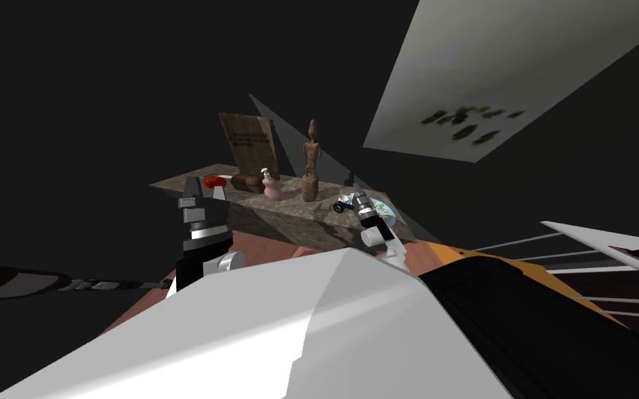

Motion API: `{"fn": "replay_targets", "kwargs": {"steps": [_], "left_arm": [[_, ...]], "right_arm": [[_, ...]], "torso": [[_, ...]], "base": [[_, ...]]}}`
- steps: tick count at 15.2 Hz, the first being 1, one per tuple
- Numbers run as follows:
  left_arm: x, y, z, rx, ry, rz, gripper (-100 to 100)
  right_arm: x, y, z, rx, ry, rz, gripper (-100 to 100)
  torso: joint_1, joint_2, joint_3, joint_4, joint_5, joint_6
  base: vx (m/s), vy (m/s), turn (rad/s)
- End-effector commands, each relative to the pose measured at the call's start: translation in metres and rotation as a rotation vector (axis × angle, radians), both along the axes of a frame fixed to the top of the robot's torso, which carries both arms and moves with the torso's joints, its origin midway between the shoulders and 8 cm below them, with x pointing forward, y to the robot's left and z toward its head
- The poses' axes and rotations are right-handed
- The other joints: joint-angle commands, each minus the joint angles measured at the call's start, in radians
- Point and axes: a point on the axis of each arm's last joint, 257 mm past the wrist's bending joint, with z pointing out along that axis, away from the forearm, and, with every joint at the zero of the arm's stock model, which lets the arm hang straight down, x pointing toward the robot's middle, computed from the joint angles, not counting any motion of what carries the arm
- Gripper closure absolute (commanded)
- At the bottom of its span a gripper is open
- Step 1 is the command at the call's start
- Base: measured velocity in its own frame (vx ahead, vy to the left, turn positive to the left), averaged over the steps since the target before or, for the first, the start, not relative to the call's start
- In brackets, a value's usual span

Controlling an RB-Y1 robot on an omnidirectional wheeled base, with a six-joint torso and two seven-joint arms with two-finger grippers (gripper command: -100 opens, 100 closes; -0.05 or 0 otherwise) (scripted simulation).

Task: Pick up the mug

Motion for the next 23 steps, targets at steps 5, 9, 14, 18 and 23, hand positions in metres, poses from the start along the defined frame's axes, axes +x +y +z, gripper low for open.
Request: {"fn": "replay_targets", "kwargs": {"steps": [5,9,14,18,23], "left_arm": [[0.0,0.0,0.0,0.0,0.0,0.0,0],[0.0,0.0,0.0,0.0,0.0,0.0,0],[0.0,0.0,0.0,0.0,0.0,0.0,0],[0.0,0.0,0.0,0.0,0.0,0.0,0],[0.0,0.0,0.0,0.0,0.0,0.0,0]], "right_arm": [[0.025,-0.02,-0.042,-0.107,0.178,0.01,-100],[0.032,-0.031,-0.057,-0.171,0.256,0.015,-100],[0.042,-0.052,-0.079,-0.248,0.369,0.013,-100],[0.047,-0.074,-0.102,-0.313,0.486,0.009,-100],[0.045,-0.105,-0.128,-0.392,0.64,-0.002,-100]], "torso": [[0.0,0.0,0.0,0.0,0.0,0.0],[0.0,0.0,0.0,0.0,0.0,0.0],[0.001,0.0,0.0,0.0,0.0,0.0],[0.001,0.0,0.0,0.0,0.0,0.0],[0.001,0.0,0.0,0.0,0.0,0.0]], "base": [[0.013,-0.004,0.14],[0.01,-0.001,0.102],[0.007,0.002,0.091],[0.011,0.007,0.165],[0.01,0.009,0.124]]}}
